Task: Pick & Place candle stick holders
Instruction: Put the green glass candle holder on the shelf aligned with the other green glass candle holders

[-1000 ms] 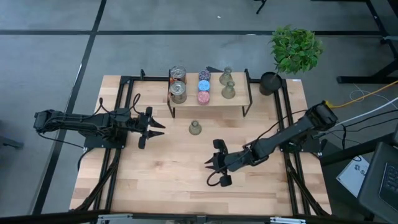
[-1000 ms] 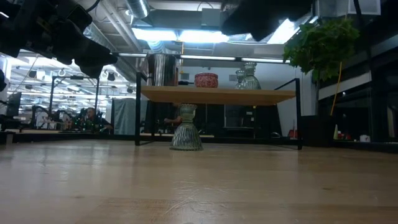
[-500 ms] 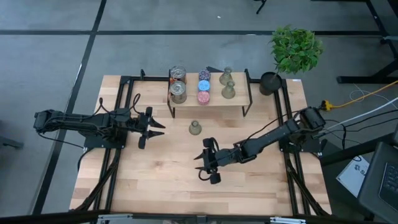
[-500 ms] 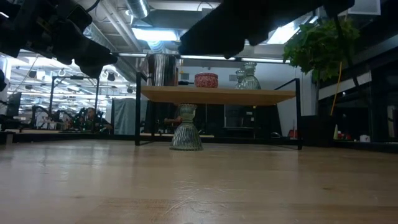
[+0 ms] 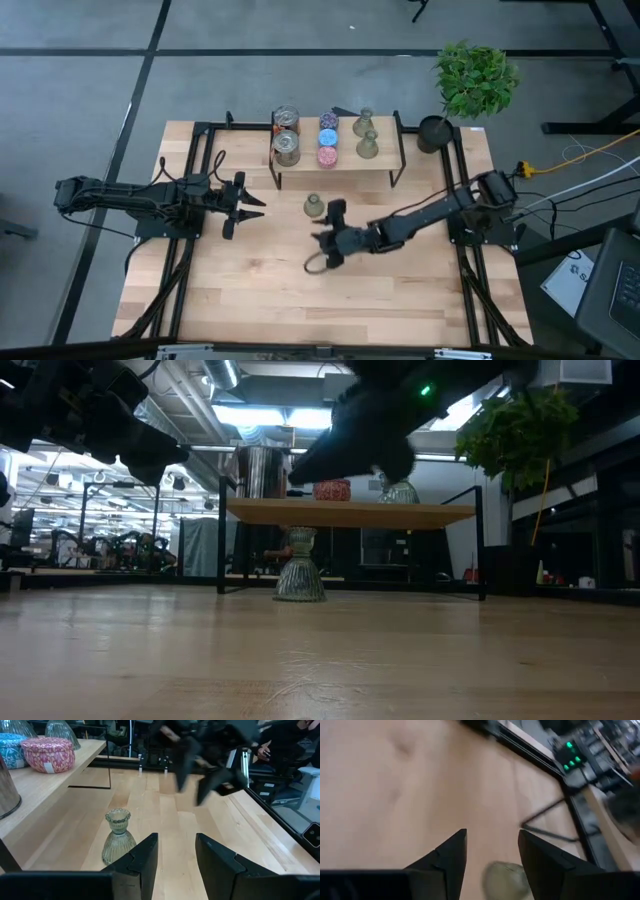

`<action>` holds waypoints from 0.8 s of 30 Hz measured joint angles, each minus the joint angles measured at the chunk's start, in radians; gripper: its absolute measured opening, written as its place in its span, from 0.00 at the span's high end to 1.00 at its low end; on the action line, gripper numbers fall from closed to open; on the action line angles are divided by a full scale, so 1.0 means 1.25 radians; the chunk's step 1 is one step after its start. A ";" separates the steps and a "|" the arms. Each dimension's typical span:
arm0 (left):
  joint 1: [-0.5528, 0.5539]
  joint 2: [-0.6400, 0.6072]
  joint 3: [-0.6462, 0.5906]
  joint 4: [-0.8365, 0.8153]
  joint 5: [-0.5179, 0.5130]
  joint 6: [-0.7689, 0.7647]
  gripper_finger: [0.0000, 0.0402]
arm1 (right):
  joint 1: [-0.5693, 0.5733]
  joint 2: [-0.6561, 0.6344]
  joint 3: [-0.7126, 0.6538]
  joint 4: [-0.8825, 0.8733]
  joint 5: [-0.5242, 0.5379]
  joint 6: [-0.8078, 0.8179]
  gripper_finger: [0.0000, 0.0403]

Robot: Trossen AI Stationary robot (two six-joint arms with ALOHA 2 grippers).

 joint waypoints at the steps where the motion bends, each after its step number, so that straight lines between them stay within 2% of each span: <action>1: 0.000 0.000 0.000 0.000 0.000 0.000 0.68 | -0.013 0.000 0.000 -0.005 -0.001 0.000 0.55; 10: 0.000 0.000 0.000 0.000 0.000 0.000 0.68 | -0.121 0.037 0.000 -0.017 -0.032 0.003 0.55; 18: 0.000 0.000 0.000 0.000 0.000 0.000 0.68 | -0.151 0.087 0.001 0.003 -0.016 -0.069 0.55; 21: 0.000 0.000 0.000 0.000 0.000 0.000 0.68 | -0.152 0.089 0.002 0.003 -0.013 -0.083 0.59; 24: 0.000 0.000 0.000 0.000 0.000 0.000 0.68 | -0.146 0.089 0.002 0.003 0.009 -0.083 0.67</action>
